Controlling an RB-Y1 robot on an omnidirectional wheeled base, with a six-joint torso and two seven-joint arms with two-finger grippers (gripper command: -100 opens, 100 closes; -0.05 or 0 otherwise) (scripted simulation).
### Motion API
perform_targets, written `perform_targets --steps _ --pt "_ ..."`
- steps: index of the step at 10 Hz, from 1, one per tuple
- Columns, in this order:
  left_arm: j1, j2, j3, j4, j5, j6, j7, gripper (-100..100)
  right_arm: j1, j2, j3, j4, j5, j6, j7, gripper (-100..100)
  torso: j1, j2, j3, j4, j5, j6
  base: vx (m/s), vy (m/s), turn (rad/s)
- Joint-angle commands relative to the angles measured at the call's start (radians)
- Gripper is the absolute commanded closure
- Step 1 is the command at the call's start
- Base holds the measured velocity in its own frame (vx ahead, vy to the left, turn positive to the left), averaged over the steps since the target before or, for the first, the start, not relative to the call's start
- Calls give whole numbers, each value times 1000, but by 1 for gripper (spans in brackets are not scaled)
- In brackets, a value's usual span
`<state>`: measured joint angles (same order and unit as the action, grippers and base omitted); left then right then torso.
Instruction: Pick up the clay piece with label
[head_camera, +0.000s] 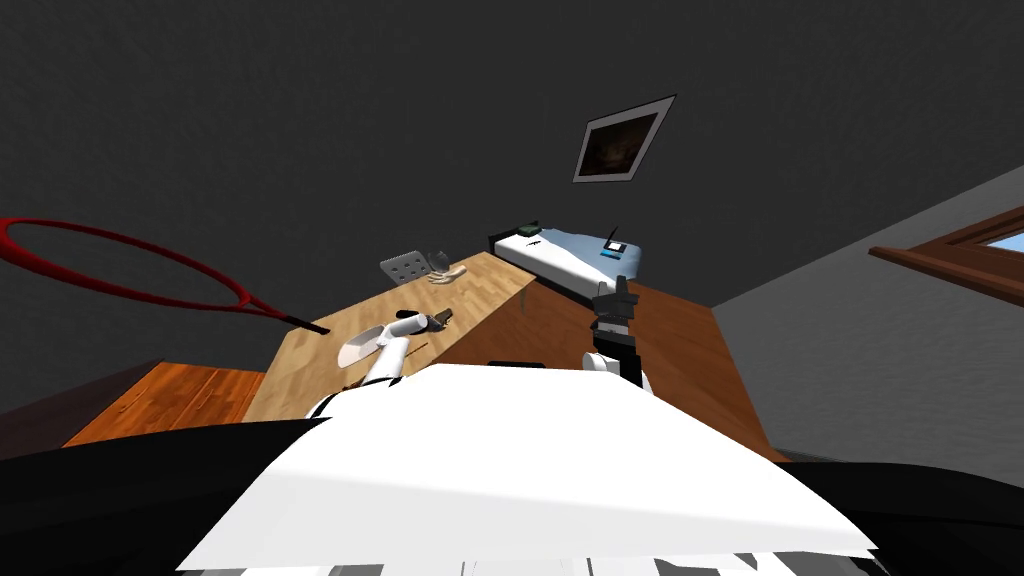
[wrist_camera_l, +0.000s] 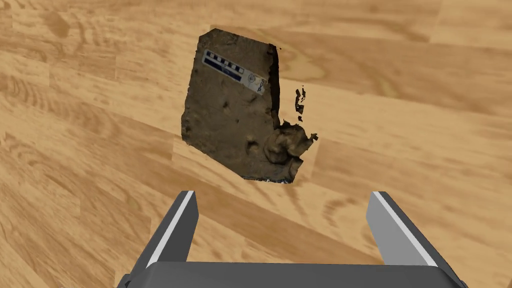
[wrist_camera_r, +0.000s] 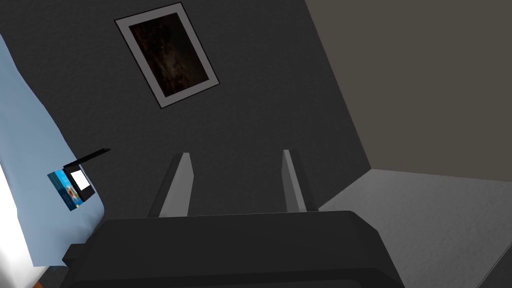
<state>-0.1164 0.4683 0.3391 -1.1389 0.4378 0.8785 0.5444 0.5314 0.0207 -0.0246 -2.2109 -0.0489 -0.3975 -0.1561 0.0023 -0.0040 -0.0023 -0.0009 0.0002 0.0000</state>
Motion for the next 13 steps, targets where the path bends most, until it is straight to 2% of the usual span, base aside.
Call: perform_targets --steps 1,3,4,9,10,11,12,13 --pt "-35 -9 10 45 5 50 24 -100 0 0 0 0 0 0 0 0 0 0 0 0 0 0 79 43 -54" --pt "-76 -16 22 95 11 107 49 -100 0 0 0 0 0 0 0 0 1 -1 -1 0 0 0 62 40 -47" --pt "-76 -16 22 95 11 110 49 -100 0 0 0 0 0 0 0 0 0 0 0 0 0 0 38 28 -14" --pt "-144 -19 44 183 20 206 95 -100 0 0 0 0 0 0 0 0 1 0 0 0 0 -1 64 52 -26" --pt "-136 -20 41 171 19 193 89 -100 0 0 0 0 0 0 0 0 3 -1 -1 0 1 -1 41 41 -10" --pt "-137 -20 42 172 19 198 91 0 0 0 0 0 0 0 0 0 1 1 0 0 0 -1 7 7 0" --pt "-155 -45 11 180 10 192 78 -100 0 0 0 0 0 0 0 0 -1 3 1 0 0 -1 44 17 377" --pt "-174 -69 -20 188 1 187 66 -100 0 0 0 0 0 0 0 0 -1 2 1 0 0 -2 94 30 435"
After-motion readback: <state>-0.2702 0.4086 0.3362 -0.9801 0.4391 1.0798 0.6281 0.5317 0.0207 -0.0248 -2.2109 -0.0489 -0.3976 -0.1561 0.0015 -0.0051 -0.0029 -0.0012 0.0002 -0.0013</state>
